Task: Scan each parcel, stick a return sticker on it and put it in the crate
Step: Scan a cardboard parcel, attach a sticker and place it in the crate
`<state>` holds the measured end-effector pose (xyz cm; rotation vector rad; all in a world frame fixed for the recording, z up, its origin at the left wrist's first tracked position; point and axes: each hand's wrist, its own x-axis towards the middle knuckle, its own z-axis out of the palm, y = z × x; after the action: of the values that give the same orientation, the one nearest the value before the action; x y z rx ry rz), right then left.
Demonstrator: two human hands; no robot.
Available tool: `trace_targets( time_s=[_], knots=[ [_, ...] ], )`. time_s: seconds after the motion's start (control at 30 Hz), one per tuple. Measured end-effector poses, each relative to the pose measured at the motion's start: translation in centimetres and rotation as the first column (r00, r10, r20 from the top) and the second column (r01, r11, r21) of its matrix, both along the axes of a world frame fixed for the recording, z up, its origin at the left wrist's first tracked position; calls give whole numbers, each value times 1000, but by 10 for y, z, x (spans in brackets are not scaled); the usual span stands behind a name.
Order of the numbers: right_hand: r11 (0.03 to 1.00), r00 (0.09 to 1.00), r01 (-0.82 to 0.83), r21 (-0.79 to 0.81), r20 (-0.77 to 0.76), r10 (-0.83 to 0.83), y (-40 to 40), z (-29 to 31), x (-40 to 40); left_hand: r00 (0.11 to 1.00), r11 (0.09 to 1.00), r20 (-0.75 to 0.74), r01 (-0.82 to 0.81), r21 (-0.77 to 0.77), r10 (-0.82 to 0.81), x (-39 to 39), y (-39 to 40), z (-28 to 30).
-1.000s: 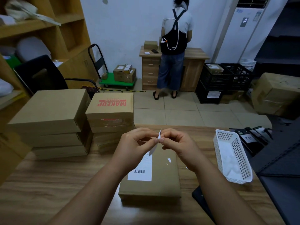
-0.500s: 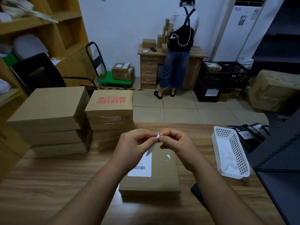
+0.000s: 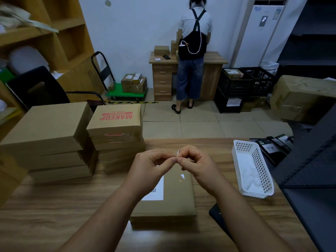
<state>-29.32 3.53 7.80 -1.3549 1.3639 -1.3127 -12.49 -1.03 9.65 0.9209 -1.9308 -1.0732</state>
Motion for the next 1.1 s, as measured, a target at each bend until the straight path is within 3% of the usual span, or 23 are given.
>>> trace_targets(
  time_s=[0.13,0.3,0.43,0.57,0.73,0.8,0.97,1.1],
  knots=[
    [998,996,60,21,57,-61,13,-4,-27,999,986,-35,-20,165,26,-30,4,-5],
    [945,938,250,209,189,-290,30,-22,-79,978,917,-175,-40,397,118,-90,6,-20],
    [945,920,209,250,277,-277,48,-34,-115,984,886,-172,45,462,40,-145,18,-38],
    [887,897,347,305,168,-408,65,-48,-154,994,846,-107,83,527,-32,-191,23,-59],
    [783,849,529,328,-189,-494,80,-90,-194,995,830,-10,91,550,-102,-235,33,-84],
    [748,828,561,355,-228,-513,83,-108,-207,998,822,-7,61,566,-69,-245,33,-93],
    [640,742,652,407,-513,-431,87,-149,-243,985,767,-30,-112,631,168,-239,4,-108],
    [568,643,751,338,-571,-510,69,-164,-264,972,778,-44,-156,609,229,-224,-10,-111]
  ],
)
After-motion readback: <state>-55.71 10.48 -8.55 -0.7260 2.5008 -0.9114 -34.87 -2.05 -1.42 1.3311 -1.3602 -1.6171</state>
